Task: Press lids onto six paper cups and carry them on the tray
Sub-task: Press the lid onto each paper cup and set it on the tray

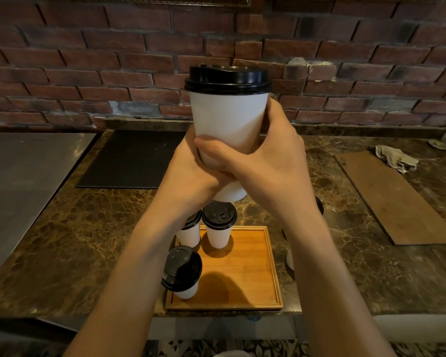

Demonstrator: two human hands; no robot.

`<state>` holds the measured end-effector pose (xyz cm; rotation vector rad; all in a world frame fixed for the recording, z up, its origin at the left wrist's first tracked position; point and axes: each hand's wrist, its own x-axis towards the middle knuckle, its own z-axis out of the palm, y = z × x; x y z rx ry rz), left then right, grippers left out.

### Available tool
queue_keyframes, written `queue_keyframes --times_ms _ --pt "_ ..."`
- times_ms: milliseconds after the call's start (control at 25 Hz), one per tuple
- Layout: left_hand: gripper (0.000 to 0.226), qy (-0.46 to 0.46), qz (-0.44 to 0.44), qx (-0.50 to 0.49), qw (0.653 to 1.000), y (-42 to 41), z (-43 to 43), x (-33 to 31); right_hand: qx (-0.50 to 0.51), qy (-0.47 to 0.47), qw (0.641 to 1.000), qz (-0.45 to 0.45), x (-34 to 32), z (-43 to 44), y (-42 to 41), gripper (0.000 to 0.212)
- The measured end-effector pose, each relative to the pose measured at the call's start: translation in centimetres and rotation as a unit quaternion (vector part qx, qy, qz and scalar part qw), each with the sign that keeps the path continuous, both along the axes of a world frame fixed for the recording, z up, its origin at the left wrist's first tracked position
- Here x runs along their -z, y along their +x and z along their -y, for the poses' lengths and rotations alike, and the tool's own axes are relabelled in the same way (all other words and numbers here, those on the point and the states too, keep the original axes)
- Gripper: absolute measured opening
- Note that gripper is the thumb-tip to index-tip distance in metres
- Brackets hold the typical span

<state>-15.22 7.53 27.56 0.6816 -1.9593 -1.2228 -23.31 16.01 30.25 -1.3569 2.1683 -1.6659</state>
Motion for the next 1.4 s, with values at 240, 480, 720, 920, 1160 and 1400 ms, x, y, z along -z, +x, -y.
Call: queue_keyframes --times_ms 240,480,720,920,1160,1400 --pt "0.061 0.021 -0.024 0.048 0.998 0.6 0.2 -0.4 -0.049 -0.017 0.999 0.001 -0.5 -0.1 -0.7 0.090" --pt "0.061 0.047 -0.036 0.094 0.994 1.6 0.6 -0.6 -0.125 -0.042 0.990 0.049 -0.5 -0.5 -1.6 0.079" --pt "0.063 0.087 -0.024 0.178 0.980 2.0 0.7 -0.8 -0.212 -0.051 0.969 0.116 -0.2 -0.8 -2.6 0.062" --pt "0.060 0.106 -0.029 0.233 0.966 2.5 0.8 -0.6 -0.262 -0.029 0.954 0.145 0.0 -1.0 -3.2 0.064" --pt "0.071 0.109 -0.020 0.244 0.963 2.6 0.9 -0.3 -0.273 -0.011 0.951 0.143 0.0 -1.3 -3.2 0.063" --pt "0.067 0.106 -0.034 0.228 0.967 2.4 0.7 -0.4 -0.249 0.004 0.961 0.120 -0.3 -1.1 -2.9 0.060"
